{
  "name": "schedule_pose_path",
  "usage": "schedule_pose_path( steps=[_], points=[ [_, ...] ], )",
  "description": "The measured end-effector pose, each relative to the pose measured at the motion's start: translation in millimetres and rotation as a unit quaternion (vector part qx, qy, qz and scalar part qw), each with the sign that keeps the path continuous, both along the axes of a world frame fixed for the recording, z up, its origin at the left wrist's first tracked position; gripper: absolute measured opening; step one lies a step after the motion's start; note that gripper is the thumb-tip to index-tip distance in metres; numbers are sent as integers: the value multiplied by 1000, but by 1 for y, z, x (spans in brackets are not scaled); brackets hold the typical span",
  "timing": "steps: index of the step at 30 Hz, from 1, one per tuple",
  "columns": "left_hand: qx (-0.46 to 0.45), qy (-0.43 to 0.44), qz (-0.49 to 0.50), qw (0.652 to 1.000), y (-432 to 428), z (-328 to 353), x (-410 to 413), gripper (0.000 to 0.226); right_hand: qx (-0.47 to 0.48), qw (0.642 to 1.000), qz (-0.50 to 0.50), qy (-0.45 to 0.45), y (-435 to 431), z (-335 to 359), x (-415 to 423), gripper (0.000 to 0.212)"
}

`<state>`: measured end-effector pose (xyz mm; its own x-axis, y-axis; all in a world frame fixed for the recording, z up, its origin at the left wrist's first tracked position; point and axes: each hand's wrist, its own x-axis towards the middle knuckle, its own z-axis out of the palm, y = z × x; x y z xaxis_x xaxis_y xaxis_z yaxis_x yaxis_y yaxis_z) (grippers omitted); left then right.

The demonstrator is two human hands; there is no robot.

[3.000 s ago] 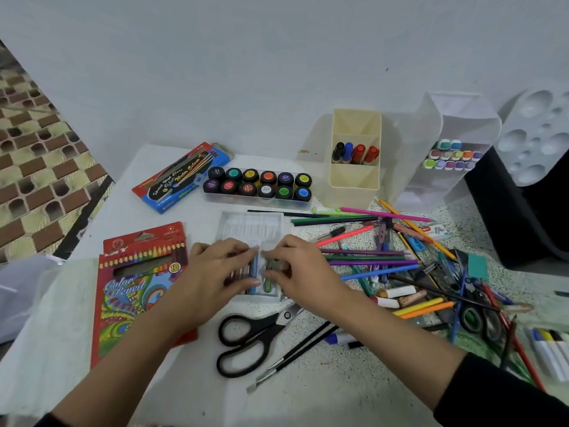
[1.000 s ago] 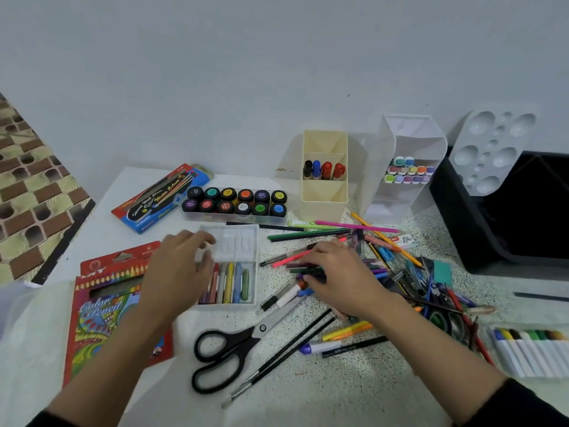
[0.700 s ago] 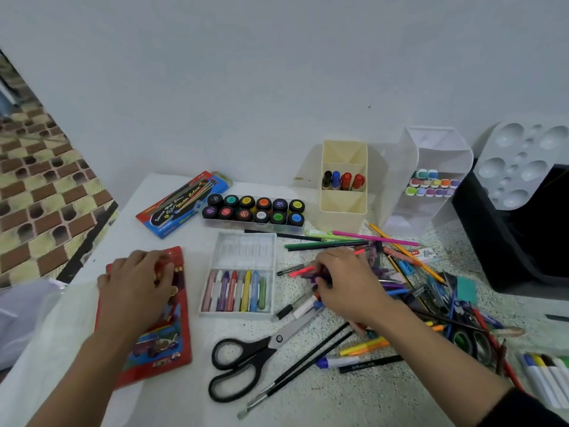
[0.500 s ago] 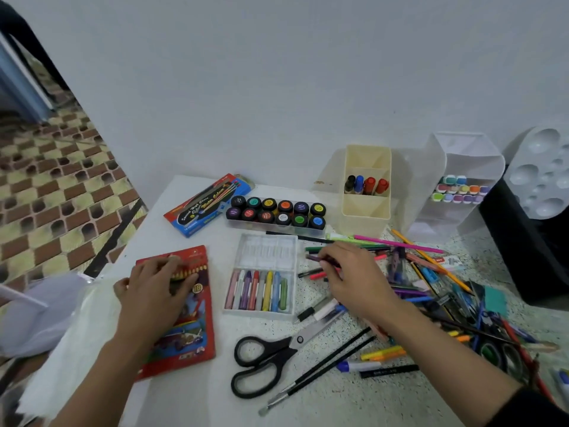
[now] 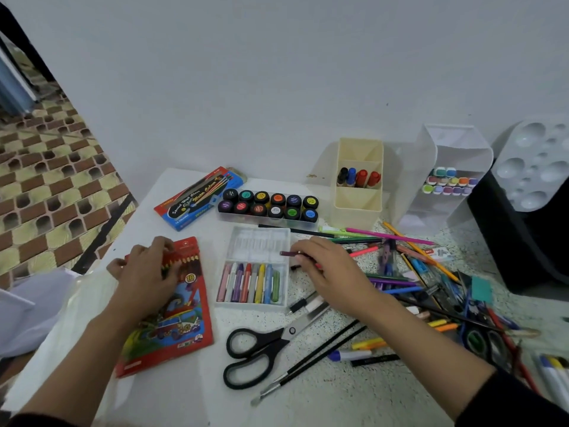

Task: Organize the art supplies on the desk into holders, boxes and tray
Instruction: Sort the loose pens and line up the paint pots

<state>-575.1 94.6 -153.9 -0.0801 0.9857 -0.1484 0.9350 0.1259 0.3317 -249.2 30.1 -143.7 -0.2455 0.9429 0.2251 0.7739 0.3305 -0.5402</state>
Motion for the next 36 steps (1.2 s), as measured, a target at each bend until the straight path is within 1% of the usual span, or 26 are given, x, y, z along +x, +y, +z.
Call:
schedule_pose_path(
  steps=[2,3,5,7,9,11,13,15,19,21,24,26,28,29,32,33,34,36],
  points=[
    [45,-46,4,998,-1,1,0,20,-4,1000,5,18,-4,3,5,22],
    [77,-68,-5,995,-2,4,1,19,-7,1000,9,21,-7,5,7,23],
    [131,-92,-35,987,-1,15,3,25,-13,1000,15,20,-9,6,11,23],
    [180,-86,-85,976,1,31,9,29,-14,1000,16,22,-10,6,15,23],
    [239,-77,-137,958,3,49,19,33,-11,999,11,28,-10,6,16,23],
    [278,-87,-180,940,1,64,30,30,-2,999,9,38,-9,7,15,23],
    [278,-97,-243,924,-2,75,44,33,10,998,1,63,-9,10,15,23],
    [258,-95,-329,903,-4,78,60,36,23,995,-21,93,-9,12,17,22],
    [226,-69,-479,846,-6,56,106,26,47,989,-70,121,-16,17,26,25],
    [224,-64,-526,818,-9,34,128,27,56,989,-84,109,-22,18,33,24],
    [223,-76,-551,801,-15,6,147,33,37,994,-96,36,-28,12,47,23],
    [231,-115,-536,803,-21,-6,146,33,-5,996,-84,-6,-28,6,53,31],
    [232,-153,-489,827,-29,-13,140,38,-19,997,-61,-42,-27,2,53,40],
    [227,-151,-451,850,-32,-15,136,44,-14,997,-46,-54,-26,1,51,41],
    [175,-83,-292,937,-36,-18,127,62,-9,998,-17,-63,-18,1,41,33],
    [149,-65,-257,953,-35,-19,126,62,-10,998,-11,-65,-15,2,37,32],
    [131,-57,-244,959,-34,-20,125,61,-9,998,-5,-67,-12,2,33,31],
    [123,-58,-251,958,-32,-21,125,57,-4,998,3,-70,-7,0,26,28]
  ],
)
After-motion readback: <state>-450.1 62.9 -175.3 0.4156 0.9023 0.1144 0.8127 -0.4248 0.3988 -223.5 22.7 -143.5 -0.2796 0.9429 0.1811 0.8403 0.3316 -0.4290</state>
